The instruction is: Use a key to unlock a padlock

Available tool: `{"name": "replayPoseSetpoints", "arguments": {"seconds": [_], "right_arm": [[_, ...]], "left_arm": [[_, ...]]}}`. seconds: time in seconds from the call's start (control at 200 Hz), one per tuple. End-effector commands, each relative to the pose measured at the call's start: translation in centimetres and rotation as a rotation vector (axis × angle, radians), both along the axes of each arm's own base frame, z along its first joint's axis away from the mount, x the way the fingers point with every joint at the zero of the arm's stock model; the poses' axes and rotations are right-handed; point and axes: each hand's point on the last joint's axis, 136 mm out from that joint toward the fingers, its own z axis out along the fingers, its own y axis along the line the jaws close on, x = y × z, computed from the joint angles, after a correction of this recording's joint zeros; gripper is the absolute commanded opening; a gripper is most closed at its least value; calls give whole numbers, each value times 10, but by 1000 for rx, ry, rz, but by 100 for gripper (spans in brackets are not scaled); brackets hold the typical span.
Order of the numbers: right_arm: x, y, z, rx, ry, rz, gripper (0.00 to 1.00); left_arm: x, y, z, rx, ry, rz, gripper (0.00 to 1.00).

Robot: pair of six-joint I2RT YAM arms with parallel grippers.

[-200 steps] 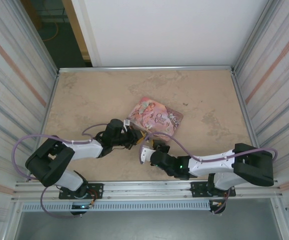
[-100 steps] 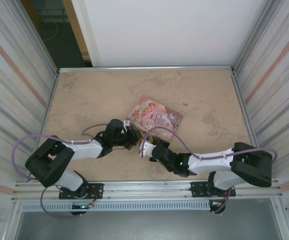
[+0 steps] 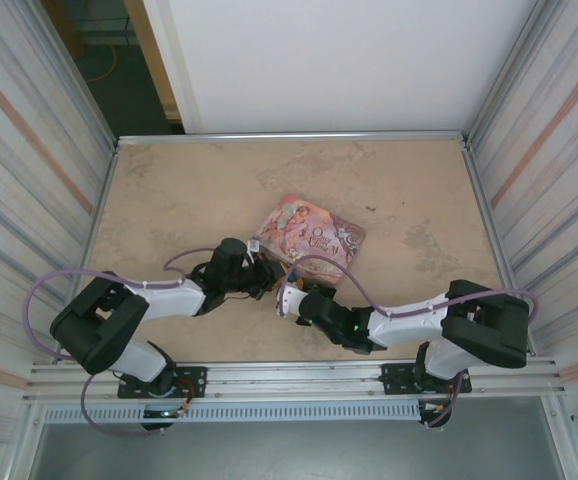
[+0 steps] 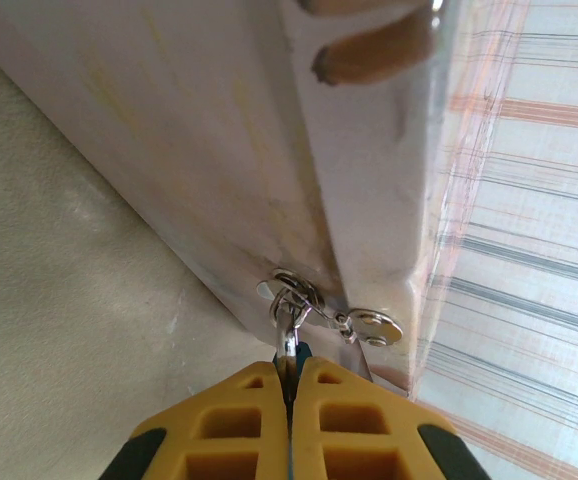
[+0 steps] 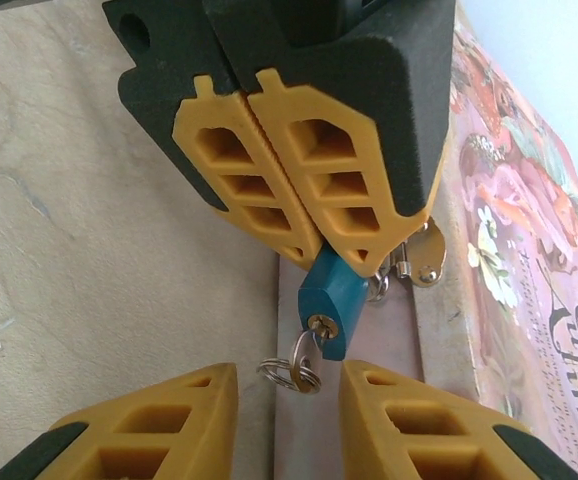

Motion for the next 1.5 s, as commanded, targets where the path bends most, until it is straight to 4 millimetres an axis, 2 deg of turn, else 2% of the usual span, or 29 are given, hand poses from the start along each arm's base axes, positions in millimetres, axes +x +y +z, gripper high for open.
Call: {"name": "replayPoseSetpoints", "arguments": {"seconds": [0.0,0.486,1.077,1.493], "right_arm": [[5,1,2,41,-8,-37,29],[12,6,-3,44,-20,-57,25],[19,13,6,83,-29,-49,22],[19,17,15,100,-39,-30,25]], "left_arm": [[5,-8,30,-60,-71,-10,0],[3,-8,30,-60,-69,-12,0],[2,-8,29,-59,-65,-15,0],[2,-7,27,-56,-60,-13,0]]}}
